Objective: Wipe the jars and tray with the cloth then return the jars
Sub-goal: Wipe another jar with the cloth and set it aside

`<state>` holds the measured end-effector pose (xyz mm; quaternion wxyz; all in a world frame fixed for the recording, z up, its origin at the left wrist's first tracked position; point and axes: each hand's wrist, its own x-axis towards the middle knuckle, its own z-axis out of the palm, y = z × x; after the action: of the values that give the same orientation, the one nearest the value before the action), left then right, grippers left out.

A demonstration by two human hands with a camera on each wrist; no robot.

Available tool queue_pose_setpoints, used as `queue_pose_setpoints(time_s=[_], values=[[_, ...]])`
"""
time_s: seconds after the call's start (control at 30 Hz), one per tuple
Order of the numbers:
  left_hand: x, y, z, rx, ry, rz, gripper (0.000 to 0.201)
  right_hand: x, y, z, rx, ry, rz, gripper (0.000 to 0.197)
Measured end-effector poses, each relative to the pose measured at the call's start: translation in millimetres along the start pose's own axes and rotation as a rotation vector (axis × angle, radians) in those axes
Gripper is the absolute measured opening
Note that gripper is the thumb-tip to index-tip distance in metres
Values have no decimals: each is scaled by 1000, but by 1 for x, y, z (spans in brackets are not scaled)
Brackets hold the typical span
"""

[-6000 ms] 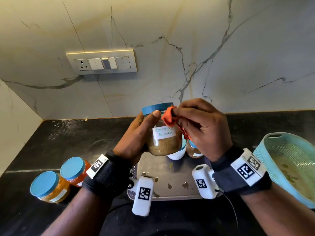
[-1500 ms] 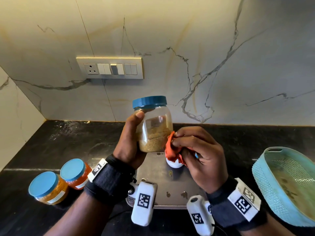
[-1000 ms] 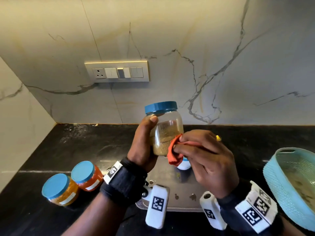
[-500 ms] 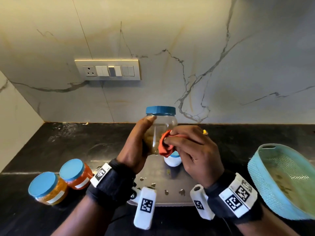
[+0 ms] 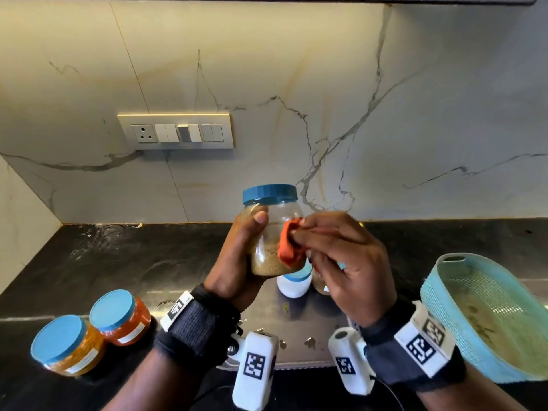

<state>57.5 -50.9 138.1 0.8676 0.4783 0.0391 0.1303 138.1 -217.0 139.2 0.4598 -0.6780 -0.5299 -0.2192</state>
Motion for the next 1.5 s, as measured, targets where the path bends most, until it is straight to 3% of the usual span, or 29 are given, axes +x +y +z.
queue_pose_setpoints(time_s=[0.07, 0.2, 0.33, 0.43, 0.63, 0.77, 0.97, 1.03, 1.27, 1.4, 1.5], values=[[0, 2, -2, -22, -3, -11, 19, -8, -3, 1, -24, -40, -62, 23], [0, -2, -4, -62, -5, -10, 29, -4, 4, -2, -44, -68, -146, 21], [4, -3, -3, -68, 27, -84, 87, 19, 18, 1, 46, 66, 3, 21], [5, -1, -3, -84, 49, -108, 99, 27, 23, 3, 161, 102, 118, 25], [10, 11, -11, -76, 77, -49, 101, -1, 2, 8, 63, 39, -22, 18], [11, 8, -6, -66, 67, -80, 98, 7, 13, -1, 44, 15, -91, 19], [13, -1, 2, -113, 0, -86, 92, 33, 31, 2, 254, 127, 163, 32], [14, 0, -1, -125, 4, -60, 94, 27, 23, 4, 253, 126, 173, 33], [18, 3, -10, -179, 41, -34, 86, 12, 9, -2, 64, 8, -65, 24], [21, 9, -13, 21, 105, -76, 70, 10, 13, 1, -84, 12, -98, 22], [18, 16, -12, 147, 79, -95, 63, 9, 18, 3, -170, -98, -178, 19]])
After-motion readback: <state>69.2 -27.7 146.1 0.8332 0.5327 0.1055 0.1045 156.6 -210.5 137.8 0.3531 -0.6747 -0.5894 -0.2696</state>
